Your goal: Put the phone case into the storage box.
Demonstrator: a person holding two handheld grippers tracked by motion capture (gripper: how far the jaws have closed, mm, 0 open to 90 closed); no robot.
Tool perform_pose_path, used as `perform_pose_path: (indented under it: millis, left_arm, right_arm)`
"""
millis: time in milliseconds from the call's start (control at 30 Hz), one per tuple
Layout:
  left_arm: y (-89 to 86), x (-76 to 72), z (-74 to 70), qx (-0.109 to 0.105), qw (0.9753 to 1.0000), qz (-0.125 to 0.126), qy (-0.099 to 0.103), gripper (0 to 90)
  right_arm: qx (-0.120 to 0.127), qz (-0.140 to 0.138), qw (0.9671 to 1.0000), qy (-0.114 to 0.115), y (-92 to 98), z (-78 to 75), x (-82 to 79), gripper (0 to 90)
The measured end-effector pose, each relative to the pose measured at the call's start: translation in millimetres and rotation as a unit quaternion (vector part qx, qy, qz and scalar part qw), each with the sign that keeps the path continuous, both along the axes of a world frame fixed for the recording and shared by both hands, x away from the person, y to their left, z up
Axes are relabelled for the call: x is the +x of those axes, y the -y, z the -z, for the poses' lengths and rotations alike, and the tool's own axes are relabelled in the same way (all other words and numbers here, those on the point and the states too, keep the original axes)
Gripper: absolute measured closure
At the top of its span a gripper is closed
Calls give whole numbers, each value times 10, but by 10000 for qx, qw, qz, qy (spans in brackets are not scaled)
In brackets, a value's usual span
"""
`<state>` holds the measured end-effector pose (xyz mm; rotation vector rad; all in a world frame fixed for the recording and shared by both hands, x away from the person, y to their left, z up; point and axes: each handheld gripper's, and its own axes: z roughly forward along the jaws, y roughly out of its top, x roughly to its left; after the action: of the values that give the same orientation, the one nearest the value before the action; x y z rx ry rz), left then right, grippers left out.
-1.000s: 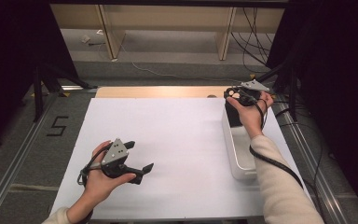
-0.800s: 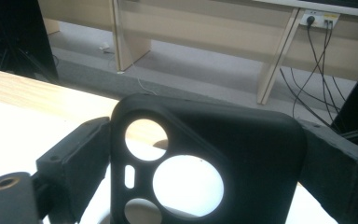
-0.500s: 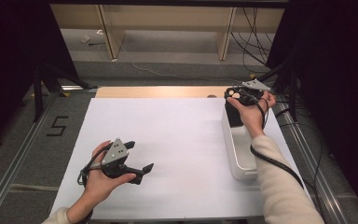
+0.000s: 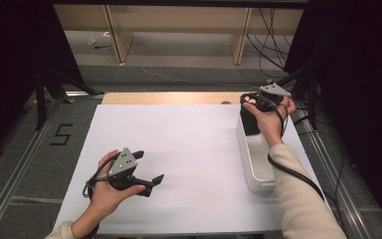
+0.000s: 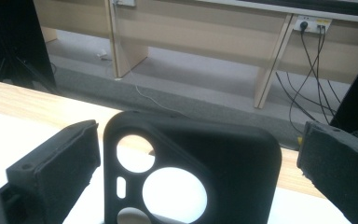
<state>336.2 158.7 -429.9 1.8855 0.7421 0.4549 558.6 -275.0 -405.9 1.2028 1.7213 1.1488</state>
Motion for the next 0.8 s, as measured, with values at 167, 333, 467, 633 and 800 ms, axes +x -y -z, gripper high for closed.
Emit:
perform_pose_path:
  millis: [167, 333, 467, 633, 800]
  left_arm:
    - [-1, -1, -1, 4, 10000, -1, 4, 0]
    - [1, -2, -2, 6, 10000, -1, 6, 0]
    - [0, -2, -1, 3, 10000, -6, 2, 0]
    - [2, -2, 1, 7, 10000, -2, 1, 0]
    - [0, -3, -1, 1, 10000, -12, 1, 0]
  right_arm:
    - [78, -29, 9999, 57, 16, -38, -15, 5]
    - [99, -22, 9999, 89, 32, -77, -41, 5]
    - [88, -39, 9999, 132, 19, -106, -61, 18]
    - [11, -75, 9998, 174, 3, -149, -87, 37]
    - [11, -141, 9997, 216, -20, -180, -125, 88]
